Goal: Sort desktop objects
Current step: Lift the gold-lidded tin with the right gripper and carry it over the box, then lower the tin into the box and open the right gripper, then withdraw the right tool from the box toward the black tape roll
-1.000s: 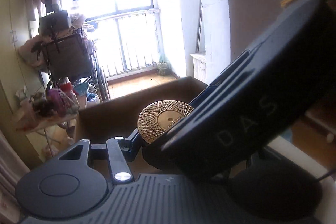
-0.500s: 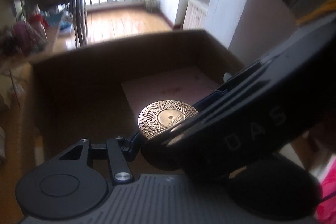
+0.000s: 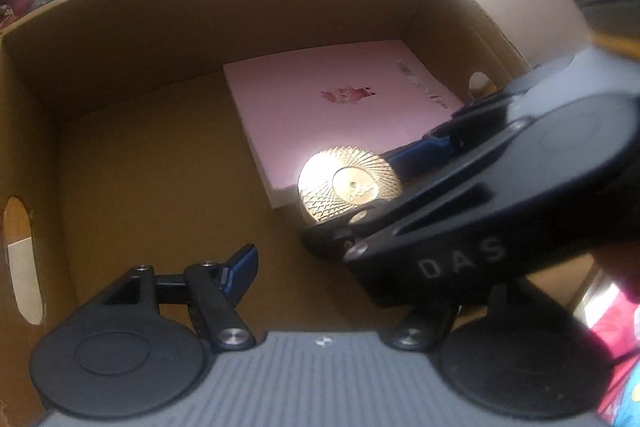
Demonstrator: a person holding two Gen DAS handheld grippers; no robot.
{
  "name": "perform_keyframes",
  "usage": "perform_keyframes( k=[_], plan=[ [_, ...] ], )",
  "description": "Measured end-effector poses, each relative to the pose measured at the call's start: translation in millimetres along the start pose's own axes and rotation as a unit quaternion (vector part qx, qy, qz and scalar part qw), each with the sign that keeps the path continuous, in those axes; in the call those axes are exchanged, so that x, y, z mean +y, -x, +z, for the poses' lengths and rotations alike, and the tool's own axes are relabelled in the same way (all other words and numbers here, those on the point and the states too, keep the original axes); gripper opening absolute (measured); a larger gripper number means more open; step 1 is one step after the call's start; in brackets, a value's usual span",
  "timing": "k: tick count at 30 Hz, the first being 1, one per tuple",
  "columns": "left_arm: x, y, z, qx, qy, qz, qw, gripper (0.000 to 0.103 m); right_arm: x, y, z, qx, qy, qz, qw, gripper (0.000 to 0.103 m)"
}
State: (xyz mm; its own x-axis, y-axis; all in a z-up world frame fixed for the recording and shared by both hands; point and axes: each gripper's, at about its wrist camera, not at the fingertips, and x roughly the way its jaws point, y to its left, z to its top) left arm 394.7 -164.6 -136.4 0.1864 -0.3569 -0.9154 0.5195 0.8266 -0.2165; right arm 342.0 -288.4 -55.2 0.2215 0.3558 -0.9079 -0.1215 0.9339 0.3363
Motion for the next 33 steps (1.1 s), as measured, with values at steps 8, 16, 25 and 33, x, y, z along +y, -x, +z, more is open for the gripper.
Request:
perform_keyframes(
  k=[8, 16, 25, 33],
  plan=[
    [7, 10, 10, -0.013, -0.016, 0.012, 0.9997, 0.078, 5, -16, -10, 0.020, 0.023, -0.029, 0.999, 0.060],
    [-5, 46, -4, -0.052, -0.003, 0.022, 0.9984, 0.078, 8, 10, -16, -0.015, 0.003, -0.035, 0.999, 0.063],
    [-39, 132, -45, -0.132, 0.001, 0.022, 0.9910, 0.079, 11, 92, -55, -0.103, -0.021, 0.004, 0.994, 0.068],
    [-82, 191, -105, -0.197, -0.022, 0.008, 0.9801, 0.090, 20, 166, -136, -0.189, -0.022, 0.022, 0.982, 0.072]
  ],
)
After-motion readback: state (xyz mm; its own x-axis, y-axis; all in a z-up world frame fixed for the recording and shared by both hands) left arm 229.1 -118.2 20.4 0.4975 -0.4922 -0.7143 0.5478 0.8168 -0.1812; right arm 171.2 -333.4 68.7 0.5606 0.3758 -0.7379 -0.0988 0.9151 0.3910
